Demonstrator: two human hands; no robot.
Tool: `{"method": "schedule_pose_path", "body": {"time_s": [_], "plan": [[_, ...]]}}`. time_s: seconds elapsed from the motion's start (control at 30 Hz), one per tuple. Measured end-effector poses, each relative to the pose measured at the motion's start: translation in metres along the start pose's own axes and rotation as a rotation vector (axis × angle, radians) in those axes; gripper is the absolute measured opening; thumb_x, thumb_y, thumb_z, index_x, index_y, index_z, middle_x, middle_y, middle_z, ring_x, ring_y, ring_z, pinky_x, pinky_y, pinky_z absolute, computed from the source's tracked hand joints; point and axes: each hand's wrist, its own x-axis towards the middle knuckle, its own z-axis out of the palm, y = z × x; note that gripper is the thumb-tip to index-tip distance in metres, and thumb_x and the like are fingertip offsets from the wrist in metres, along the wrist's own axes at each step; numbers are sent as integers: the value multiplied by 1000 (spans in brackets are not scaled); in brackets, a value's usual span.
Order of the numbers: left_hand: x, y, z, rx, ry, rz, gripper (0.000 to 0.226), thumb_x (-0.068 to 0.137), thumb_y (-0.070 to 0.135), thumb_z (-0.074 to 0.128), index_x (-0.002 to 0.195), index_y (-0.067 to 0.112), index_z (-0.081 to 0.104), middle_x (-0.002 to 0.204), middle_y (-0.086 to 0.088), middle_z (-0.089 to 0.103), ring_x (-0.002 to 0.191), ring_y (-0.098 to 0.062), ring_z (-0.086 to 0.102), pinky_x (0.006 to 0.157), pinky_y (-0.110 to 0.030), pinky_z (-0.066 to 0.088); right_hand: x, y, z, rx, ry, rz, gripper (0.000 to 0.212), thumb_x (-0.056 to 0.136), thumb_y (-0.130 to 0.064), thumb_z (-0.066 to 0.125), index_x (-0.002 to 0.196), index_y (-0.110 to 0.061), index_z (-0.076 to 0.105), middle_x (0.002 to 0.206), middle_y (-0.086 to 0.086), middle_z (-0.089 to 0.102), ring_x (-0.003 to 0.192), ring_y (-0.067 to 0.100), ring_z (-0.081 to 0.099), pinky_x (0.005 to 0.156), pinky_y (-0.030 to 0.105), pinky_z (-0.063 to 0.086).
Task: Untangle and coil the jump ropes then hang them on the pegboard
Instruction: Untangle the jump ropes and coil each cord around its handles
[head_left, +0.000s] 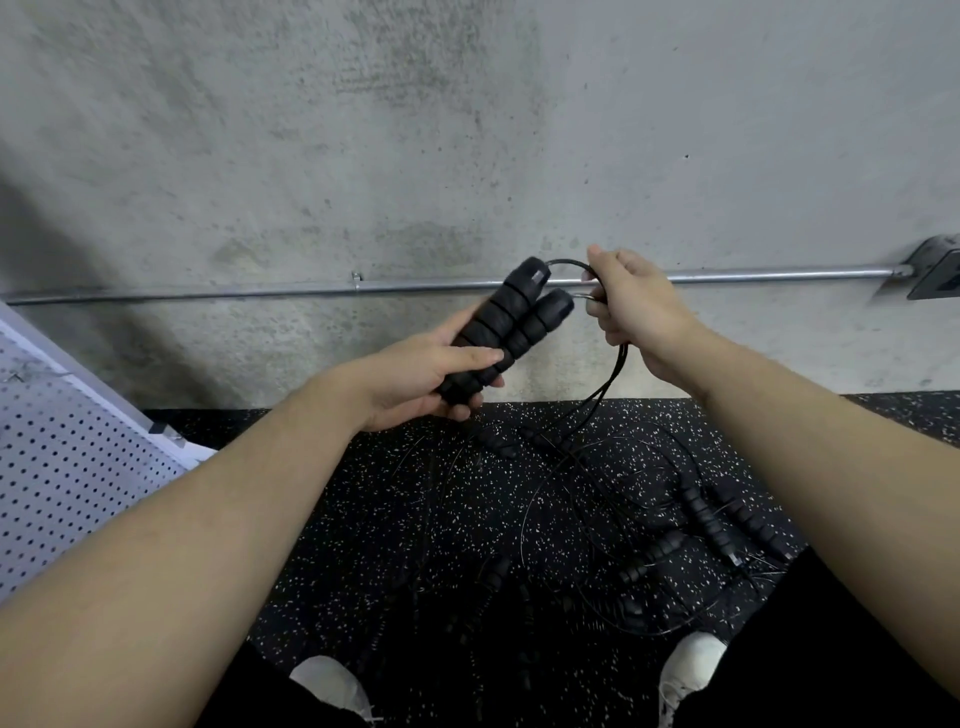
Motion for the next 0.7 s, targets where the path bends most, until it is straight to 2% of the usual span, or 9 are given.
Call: {"method": "schedule_pose_path", "body": {"time_s": [0.13, 0.2, 0.33, 0.47, 0.57, 0.7], "plan": [[2, 0, 2, -92, 94, 75, 69, 101, 10, 60, 147, 58, 40, 106, -14, 65, 77, -19, 55, 69, -32, 47, 0, 0, 4, -14, -67, 23, 37, 108, -43, 36, 89, -18, 57, 46, -11, 35, 41, 9, 28, 43, 22, 25], [4, -1, 4, -135, 136, 107, 69, 100, 9, 61, 143, 60, 44, 103, -12, 65, 75, -18, 53, 67, -30, 47, -1, 1, 6, -43, -89, 4, 40, 108, -41, 34, 90, -17, 60, 48, -11, 36, 42, 9, 30, 47, 24, 29], [15, -2, 7, -242, 305, 188, 62, 101, 13, 61, 139, 59, 46, 102, -12, 64, 71, -16, 54, 62, -29, 45, -2, 4, 12, -119, -138, -45, 30, 107, -31, 35, 100, -18, 61, 55, -8, 45, 44, 9, 37, 55, 30, 38], [27, 0, 13, -440, 498, 215, 51, 103, 17, 59, 142, 45, 45, 101, -14, 58, 66, -17, 51, 53, -26, 43, -9, 5, 20, -238, -233, -94, 27, 107, -27, 34, 95, -18, 58, 60, -2, 46, 46, 10, 39, 57, 34, 43], [34, 2, 14, -598, 611, 176, 40, 103, 23, 59, 138, 36, 46, 96, -13, 55, 62, -17, 49, 49, -25, 40, -19, 0, 26, -379, -323, -195, 28, 108, -28, 35, 96, -22, 60, 63, 0, 48, 47, 10, 41, 52, 32, 44], [37, 4, 19, -623, 600, 124, 24, 99, 30, 67, 118, 20, 57, 85, -8, 55, 60, -15, 48, 48, -24, 38, -33, -5, 39, -500, -401, -290, 28, 109, -28, 38, 95, -19, 61, 65, 0, 50, 49, 7, 41, 50, 23, 37]]}}
